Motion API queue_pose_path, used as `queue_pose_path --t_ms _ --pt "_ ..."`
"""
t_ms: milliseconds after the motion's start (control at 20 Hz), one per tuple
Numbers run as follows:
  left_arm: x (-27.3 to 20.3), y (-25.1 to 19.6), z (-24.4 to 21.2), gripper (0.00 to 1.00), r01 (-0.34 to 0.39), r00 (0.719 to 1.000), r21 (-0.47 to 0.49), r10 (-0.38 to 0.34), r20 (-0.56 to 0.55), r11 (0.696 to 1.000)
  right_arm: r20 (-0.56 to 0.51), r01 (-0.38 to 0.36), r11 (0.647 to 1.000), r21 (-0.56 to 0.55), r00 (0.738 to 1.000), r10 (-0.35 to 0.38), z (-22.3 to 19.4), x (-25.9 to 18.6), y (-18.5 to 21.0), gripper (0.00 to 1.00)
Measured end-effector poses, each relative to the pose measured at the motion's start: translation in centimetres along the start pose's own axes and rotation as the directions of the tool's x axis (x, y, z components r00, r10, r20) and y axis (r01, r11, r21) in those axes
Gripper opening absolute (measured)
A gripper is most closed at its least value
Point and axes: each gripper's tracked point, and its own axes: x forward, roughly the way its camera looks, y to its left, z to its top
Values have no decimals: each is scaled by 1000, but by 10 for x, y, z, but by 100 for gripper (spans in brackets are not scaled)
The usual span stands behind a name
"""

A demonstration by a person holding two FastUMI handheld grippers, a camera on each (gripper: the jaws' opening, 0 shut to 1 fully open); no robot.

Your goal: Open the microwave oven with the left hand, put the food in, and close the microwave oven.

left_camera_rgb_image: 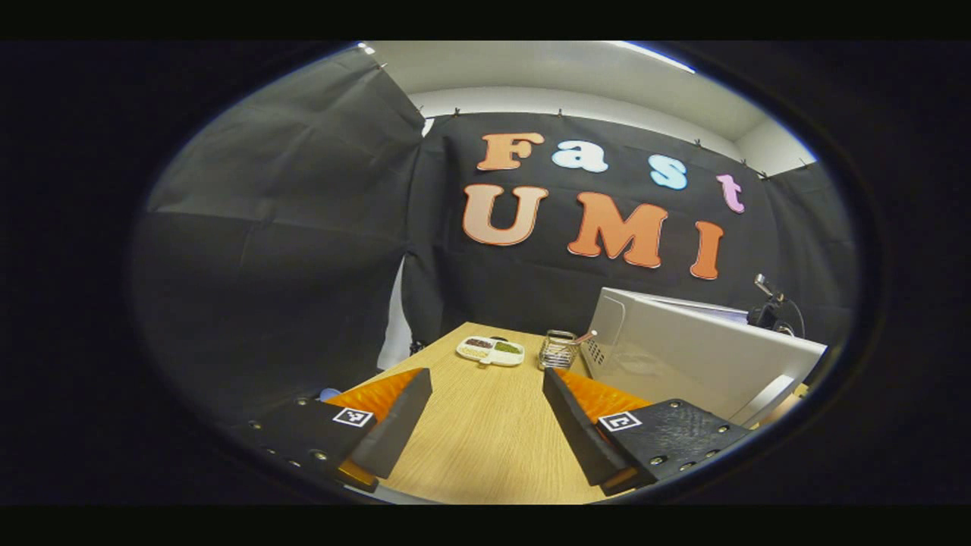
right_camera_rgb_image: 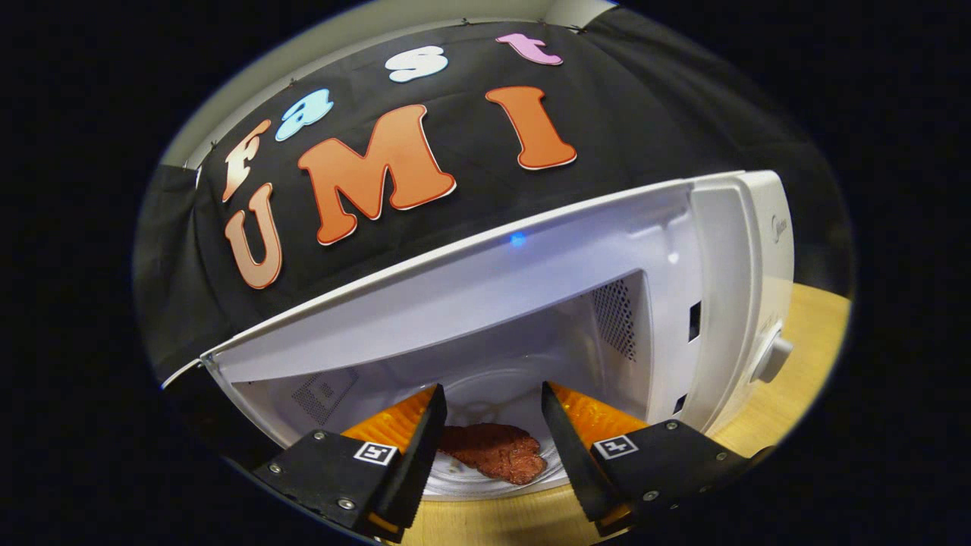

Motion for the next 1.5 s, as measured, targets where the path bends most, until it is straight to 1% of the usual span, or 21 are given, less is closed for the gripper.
queue_pose_path --t_ms 50,100,150,350,500,650,850,1000,1250,1350,1400,1500 --pt "0 -3 -1 91 5 1000 1 -5 0 1000 3 -4 1000 -27 1000 4 3 -6 -1 83" --pt "-1 -6 -1 91 11 1000 2 -11 2 1000 5 -6 999 -53 1000 6 6 -13 -4 91" --pt "-2 -10 1 91 19 1000 2 -19 3 1000 6 -10 997 -80 1000 10 9 -20 -5 94" --pt "-8 -22 7 92 46 999 2 -46 26 999 -24 -38 980 -196 999 34 22 -54 -16 94" --pt "-13 -31 18 92 54 997 8 -54 57 999 -25 -67 966 -250 998 63 45 -84 -28 95" --pt "-16 -38 22 91 51 996 4 -51 71 999 -21 -84 960 -267 996 81 71 -112 -42 94" --pt "-19 -47 16 91 60 997 5 -60 54 998 -20 -134 962 -237 991 133 105 -155 -57 95" --pt "-21 -49 9 91 55 998 7 -55 31 998 -20 -142 960 -239 990 141 129 -180 -78 95" --pt "-25 -57 -1 91 31 999 33 -32 8 999 15 -95 957 -275 995 103 173 -214 -123 95" --pt "-28 -69 -11 91 54 998 38 -53 -25 998 41 -76 960 -271 995 90 186 -225 -138 95" --pt "-30 -74 -12 92 54 998 38 -53 -25 998 55 -71 961 -268 995 89 192 -230 -143 95" --pt "-26 -85 -16 65 59 998 61 -57 -39 996 60 -72 961 -267 994 92 197 -239 -149 94"
